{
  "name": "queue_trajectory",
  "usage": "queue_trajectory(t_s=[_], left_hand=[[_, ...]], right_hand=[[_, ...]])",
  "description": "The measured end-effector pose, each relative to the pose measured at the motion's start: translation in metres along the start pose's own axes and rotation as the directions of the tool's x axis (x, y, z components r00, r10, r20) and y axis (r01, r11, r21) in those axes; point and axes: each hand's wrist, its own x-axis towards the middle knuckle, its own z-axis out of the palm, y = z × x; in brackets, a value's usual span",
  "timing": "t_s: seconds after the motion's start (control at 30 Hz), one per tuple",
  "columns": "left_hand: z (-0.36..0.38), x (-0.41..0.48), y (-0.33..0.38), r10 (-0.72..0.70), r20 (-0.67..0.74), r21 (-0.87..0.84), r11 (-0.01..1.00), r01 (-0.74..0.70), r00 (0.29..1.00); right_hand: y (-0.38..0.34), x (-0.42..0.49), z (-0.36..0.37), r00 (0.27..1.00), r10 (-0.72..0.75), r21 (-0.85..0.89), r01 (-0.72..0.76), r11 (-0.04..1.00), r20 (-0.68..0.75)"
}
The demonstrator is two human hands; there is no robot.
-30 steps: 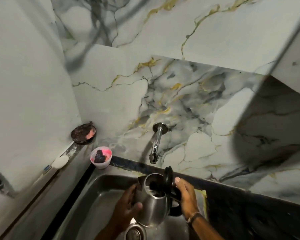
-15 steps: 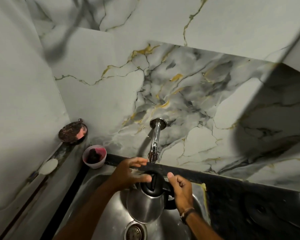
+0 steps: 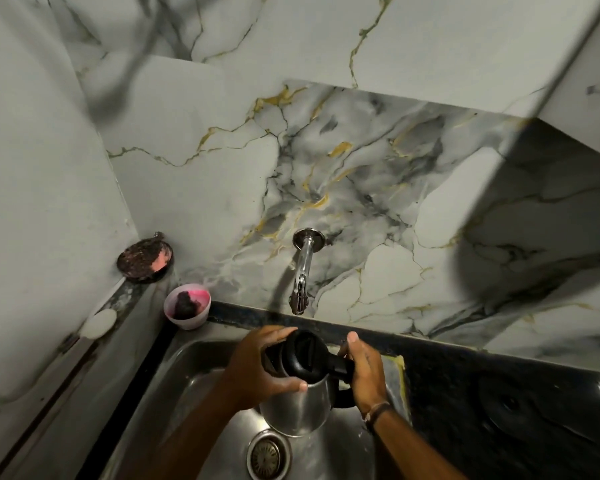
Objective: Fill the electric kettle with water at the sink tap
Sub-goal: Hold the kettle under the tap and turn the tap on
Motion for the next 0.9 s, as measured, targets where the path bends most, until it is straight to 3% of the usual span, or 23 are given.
queue_trajectory(t_s=[0.27,0.47,0.6,0.9], left_hand=[[0.022,0.007,0.041,0.109,0.013,0.180,0.977,-0.109,0.994],[0.028,0.012,0.042,0.119,0.031,0.170,0.978,-0.122,0.992],[0.027,0.012,0.035,0.119,0.022,0.175,0.977,-0.121,0.993],[0.022,0.006,0.031,0.142,-0.010,0.197,0.971,-0.138,0.990]], right_hand=[[0.003,-0.002,-0.004,0.997,0.078,0.006,-0.079,0.997,0.019],[0.011,0.000,-0.003,0.991,0.132,0.023,-0.133,0.991,0.025],[-0.001,-0.002,0.000,0.992,0.110,0.065,-0.114,0.991,0.061],[0.003,-0.006,-0.005,0.989,-0.080,0.073,0.071,0.995,0.122]])
